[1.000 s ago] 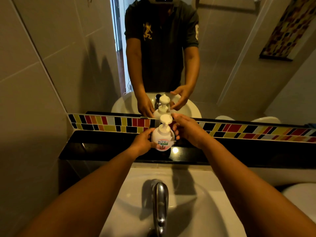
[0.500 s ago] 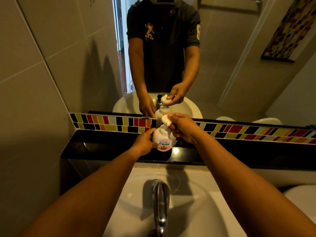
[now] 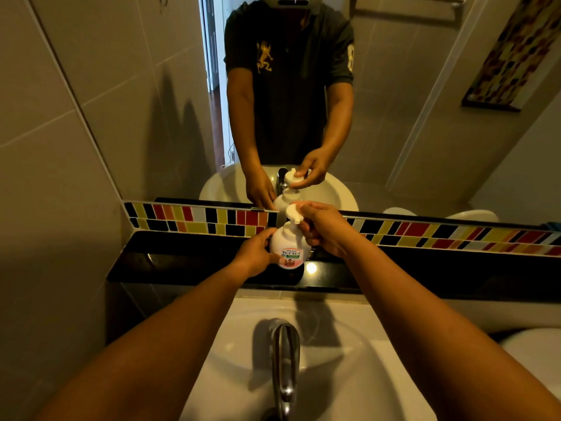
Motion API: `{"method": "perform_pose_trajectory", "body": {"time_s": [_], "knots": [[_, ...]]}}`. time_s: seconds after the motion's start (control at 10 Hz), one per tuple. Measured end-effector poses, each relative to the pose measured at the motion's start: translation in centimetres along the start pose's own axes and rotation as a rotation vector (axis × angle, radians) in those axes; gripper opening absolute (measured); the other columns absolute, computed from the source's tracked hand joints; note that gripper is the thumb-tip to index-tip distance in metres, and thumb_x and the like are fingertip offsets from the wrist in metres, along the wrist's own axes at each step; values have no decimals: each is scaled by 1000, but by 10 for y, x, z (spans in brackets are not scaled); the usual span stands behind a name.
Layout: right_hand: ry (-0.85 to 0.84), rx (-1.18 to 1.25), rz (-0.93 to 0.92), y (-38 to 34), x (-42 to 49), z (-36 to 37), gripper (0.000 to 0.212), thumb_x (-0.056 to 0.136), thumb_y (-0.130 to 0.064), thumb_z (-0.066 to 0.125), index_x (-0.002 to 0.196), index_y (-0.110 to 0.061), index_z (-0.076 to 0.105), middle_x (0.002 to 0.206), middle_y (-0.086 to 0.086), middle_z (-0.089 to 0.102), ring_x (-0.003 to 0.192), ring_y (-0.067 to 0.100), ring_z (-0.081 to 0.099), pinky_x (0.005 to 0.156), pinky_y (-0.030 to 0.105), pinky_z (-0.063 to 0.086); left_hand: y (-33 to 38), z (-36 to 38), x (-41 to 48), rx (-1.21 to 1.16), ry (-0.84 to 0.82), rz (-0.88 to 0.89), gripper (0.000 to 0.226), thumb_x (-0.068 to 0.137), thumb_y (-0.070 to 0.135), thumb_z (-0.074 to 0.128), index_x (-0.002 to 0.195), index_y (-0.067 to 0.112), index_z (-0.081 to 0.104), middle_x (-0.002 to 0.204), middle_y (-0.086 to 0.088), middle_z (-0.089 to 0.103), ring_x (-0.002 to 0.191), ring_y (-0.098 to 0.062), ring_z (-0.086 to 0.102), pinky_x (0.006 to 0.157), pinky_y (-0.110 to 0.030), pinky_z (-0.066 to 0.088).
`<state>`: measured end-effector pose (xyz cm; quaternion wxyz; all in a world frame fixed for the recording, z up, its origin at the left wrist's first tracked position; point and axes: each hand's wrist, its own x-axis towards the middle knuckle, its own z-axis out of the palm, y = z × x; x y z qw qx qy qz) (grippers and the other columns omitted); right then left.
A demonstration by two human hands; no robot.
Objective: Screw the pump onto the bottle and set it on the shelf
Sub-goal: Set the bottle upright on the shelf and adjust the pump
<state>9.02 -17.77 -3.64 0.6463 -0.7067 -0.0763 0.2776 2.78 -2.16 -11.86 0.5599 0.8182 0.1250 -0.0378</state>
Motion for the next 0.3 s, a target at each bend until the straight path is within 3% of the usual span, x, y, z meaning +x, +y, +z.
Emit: {"method": "perform_pose_trajectory", "body": {"time_s": [0.1, 0.2, 0.3], "knots": [[9, -5, 0, 9, -2, -3, 43, 100, -41, 47, 114, -3, 62, 61, 5, 49, 48, 12, 38, 45, 23, 32, -3, 2, -2, -44, 20, -11, 74, 75, -1, 76, 140, 19, 46, 139, -10, 57, 129, -30, 53, 103, -51, 49], [184, -39, -8, 19, -4, -4, 48, 96, -53, 48, 109, -10, 66, 69, 3, 57, 60, 15, 50, 61, 30, 46, -4, 2, -4, -88, 25, -30, 86, 75, -5, 75, 148, 19, 35, 146, -11, 51, 134, -32, 49, 105, -51, 47], [430, -165, -46, 46, -10, -9, 35, 100, -42, 47, 106, -12, 65, 81, 7, 61, 72, 20, 56, 64, 30, 48, -10, 1, -12, -55, 88, -27, 80, 81, -7, 68, 149, 21, 35, 145, -11, 51, 134, -30, 49, 102, -42, 48]]}}
